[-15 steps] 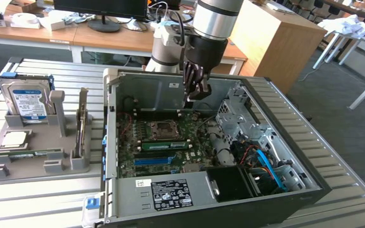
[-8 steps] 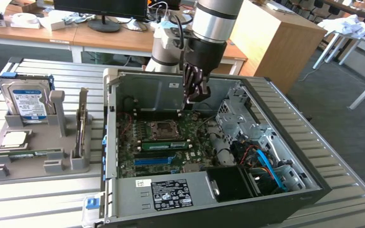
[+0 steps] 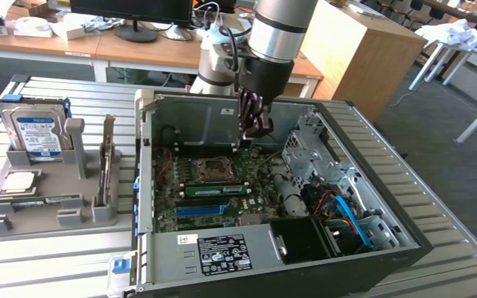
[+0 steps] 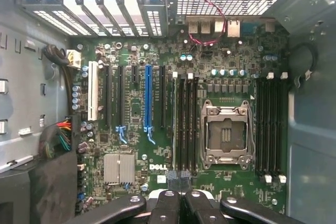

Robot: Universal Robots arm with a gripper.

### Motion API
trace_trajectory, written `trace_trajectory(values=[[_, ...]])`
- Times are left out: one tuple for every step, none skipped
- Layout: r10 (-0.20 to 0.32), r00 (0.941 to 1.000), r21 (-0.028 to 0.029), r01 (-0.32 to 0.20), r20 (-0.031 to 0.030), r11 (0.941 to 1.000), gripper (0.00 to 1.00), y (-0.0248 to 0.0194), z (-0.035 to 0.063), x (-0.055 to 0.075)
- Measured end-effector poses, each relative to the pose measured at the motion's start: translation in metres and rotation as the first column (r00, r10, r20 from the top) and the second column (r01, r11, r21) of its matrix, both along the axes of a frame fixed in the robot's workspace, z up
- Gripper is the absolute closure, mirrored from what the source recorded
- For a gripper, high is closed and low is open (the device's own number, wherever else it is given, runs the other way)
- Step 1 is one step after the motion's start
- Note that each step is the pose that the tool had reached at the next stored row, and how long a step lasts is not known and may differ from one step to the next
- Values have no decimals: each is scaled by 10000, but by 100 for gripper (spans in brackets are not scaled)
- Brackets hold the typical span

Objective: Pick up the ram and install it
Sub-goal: 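Press down the ram until it locks into place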

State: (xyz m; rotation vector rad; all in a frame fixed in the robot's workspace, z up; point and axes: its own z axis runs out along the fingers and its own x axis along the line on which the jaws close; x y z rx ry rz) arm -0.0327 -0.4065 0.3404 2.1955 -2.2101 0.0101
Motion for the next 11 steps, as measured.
trace_trajectory(values=[[0, 10000, -1, 0, 0, 10000, 90, 0, -10, 0], [1, 10000, -1, -1, 1, 10000, 90, 0, -20, 0], [0, 10000, -1, 0, 1, 10000, 90, 0, -31, 0], [1, 10000, -1, -1, 1, 10000, 90, 0, -42, 0], [1, 10000, -1, -1, 1, 10000, 90, 0, -51, 0], [1, 10000, 0, -1, 2, 10000, 90, 0, -60, 0], [1, 10000, 0, -1, 2, 10000, 90, 0, -68, 0], [1, 10000, 0, -1, 1, 10000, 90, 0, -76, 0], [0, 10000, -1, 0, 2, 10000, 90, 0, -83, 0], [0, 10000, 0, 0, 2, 10000, 90, 0, -90, 0], [0, 10000, 0, 0, 2, 10000, 90, 0, -97, 0]])
